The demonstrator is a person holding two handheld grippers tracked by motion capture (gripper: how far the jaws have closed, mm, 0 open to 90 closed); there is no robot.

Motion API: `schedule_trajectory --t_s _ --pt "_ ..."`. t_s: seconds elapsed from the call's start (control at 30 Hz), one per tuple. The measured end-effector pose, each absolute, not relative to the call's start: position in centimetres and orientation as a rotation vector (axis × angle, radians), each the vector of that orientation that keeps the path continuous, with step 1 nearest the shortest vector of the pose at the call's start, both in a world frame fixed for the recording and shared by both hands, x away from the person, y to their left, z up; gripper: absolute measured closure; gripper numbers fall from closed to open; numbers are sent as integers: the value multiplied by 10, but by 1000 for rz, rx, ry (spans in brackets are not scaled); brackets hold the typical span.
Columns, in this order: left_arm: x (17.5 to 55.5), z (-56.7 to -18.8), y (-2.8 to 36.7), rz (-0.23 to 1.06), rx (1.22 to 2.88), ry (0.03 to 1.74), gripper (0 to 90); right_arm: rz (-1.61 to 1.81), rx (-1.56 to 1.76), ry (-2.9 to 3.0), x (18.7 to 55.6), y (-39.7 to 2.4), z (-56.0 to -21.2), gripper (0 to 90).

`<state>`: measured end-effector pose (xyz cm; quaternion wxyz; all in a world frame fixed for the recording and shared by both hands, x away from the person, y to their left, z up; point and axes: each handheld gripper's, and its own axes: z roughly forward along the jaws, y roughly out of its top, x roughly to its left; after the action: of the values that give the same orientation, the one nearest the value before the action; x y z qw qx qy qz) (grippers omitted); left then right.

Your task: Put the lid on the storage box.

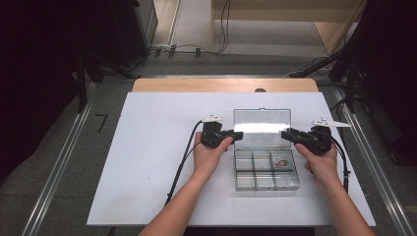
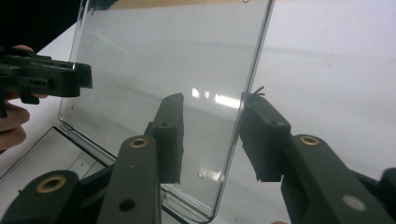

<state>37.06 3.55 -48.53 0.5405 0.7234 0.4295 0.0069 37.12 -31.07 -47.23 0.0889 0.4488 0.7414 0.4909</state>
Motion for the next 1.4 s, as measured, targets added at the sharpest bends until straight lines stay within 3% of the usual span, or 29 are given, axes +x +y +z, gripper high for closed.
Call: schedule_trajectory --t_s 0.53,1.4 --pt "361 -474 38 24 1713 942 701 1515 1235 2157 357 -318 -468 710" --pt "341 -474 40 34 1698 823 684 1562 1127 2145 331 -327 -462 666"
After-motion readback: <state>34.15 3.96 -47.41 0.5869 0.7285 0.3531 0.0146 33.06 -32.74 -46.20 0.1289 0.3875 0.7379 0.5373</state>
